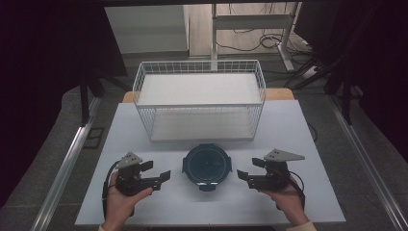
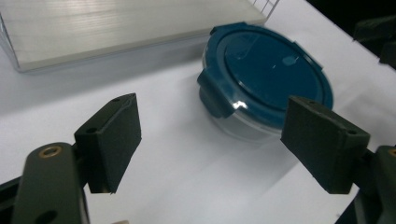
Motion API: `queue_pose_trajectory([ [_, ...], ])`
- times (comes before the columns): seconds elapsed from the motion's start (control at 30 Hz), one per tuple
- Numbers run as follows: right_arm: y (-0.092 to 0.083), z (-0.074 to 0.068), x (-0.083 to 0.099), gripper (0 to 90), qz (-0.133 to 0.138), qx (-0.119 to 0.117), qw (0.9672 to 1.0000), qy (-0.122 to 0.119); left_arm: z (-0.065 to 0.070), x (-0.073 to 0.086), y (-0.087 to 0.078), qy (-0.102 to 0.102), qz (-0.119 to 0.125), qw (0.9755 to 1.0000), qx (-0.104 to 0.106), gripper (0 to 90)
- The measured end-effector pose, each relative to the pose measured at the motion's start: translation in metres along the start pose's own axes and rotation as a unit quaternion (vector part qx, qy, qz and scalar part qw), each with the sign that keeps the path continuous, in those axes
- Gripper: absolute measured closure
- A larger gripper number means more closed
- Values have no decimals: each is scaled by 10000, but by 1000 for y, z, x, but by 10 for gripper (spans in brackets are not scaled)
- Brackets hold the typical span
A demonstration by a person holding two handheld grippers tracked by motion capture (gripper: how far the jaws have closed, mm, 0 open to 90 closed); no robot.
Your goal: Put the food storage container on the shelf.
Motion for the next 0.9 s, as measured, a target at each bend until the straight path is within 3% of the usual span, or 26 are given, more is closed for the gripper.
queue_pose_trajectory([
  [0.1,4,0,-4,199,-23,-83,9997,224,7,-5,8,-126,-109,9996,213,166],
  [0.23,14,1,-8,191,-89,-163,9988,453,11,-9,21,-184,-268,9989,329,150],
  [0.33,26,-2,-14,175,-166,-265,9968,732,16,-13,34,-396,-397,9968,574,140],
  [0.43,30,-5,-16,165,-211,-333,9958,823,19,-14,43,-487,-550,9946,738,127],
  [0.47,35,-7,-15,162,-237,-385,9949,899,20,-13,46,-695,-603,9914,934,119],
  [0.5,35,-7,-15,162,-237,-385,9949,899,20,-13,46,-695,-603,9914,934,119],
  [0.53,37,-8,-14,158,-269,-407,9945,929,19,-12,49,-827,-616,9893,1032,119],
  [0.63,47,-9,-5,148,-476,-421,9930,999,16,-9,55,-944,-677,9882,998,120],
  [0.7,53,-8,-3,140,-544,-453,9913,1113,18,-8,59,-1072,-680,9852,1149,122],
  [0.8,60,-7,-1,118,-602,-504,9892,1240,14,-4,65,-993,-743,9866,1061,122],
  [0.9,64,-5,0,112,-642,-584,9868,1367,14,0,72,-1059,-805,9842,1171,127],
])
Point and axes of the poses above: each handheld gripper's, and its own axes: y roughly forward along the jaws, x roughly out of its underside, z roughly to its right, the point moved 10 cm from there along y, roughly forward along the jaws, and after that the axes turned 1 degree about z, right-handed, at the moved point
